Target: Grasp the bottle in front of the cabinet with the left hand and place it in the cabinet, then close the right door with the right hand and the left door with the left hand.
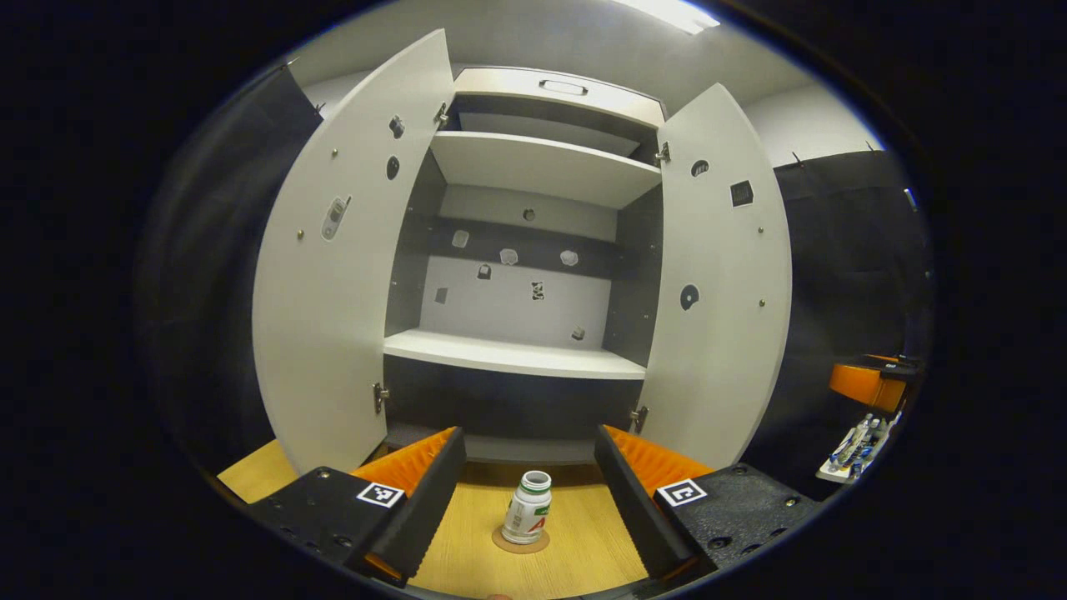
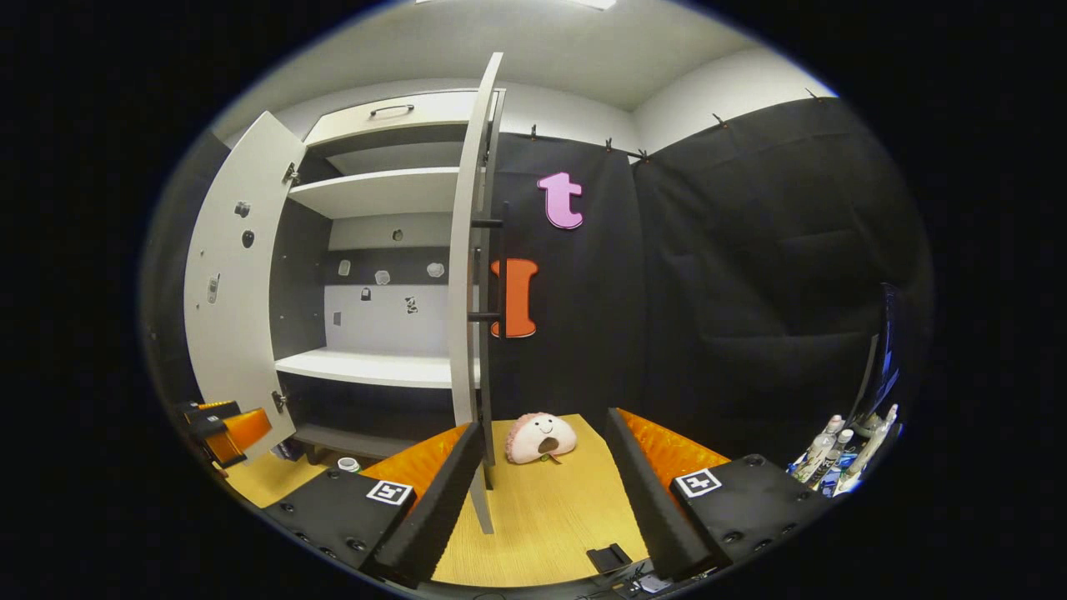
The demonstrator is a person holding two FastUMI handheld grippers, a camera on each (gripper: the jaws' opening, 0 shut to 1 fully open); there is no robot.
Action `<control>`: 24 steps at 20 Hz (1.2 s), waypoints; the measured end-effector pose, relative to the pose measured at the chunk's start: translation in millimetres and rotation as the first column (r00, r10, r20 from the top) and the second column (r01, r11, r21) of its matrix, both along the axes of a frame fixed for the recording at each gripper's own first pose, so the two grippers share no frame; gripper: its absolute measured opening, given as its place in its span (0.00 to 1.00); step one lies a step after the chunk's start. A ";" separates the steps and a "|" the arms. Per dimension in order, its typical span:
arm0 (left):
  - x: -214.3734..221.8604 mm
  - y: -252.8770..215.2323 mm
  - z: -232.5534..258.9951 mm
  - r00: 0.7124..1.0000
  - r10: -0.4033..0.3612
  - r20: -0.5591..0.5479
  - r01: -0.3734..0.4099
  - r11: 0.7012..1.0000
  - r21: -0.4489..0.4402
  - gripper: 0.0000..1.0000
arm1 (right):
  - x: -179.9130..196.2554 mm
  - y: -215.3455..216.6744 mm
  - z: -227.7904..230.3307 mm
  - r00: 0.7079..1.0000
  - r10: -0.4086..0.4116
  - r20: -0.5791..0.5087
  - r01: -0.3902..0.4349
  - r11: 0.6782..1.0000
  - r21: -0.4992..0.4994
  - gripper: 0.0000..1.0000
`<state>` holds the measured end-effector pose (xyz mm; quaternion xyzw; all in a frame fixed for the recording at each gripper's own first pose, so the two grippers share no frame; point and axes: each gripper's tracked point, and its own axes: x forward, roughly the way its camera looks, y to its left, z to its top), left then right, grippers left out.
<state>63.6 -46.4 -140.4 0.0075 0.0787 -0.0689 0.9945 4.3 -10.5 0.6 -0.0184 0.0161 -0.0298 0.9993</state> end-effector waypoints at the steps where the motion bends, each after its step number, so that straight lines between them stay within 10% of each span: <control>1: 3.4 -2.5 -9.6 1.000 -0.007 -0.008 0.007 1.000 0.004 0.95 | -0.3 0.0 -1.0 1.000 0.000 -0.002 0.000 1.000 0.002 0.89; 24: 79.2 -3.6 -236.2 0.946 0.004 -0.325 0.035 0.993 0.116 0.95 | 24.7 -33.8 -19.9 0.993 -0.086 -0.080 0.085 0.996 -0.017 0.98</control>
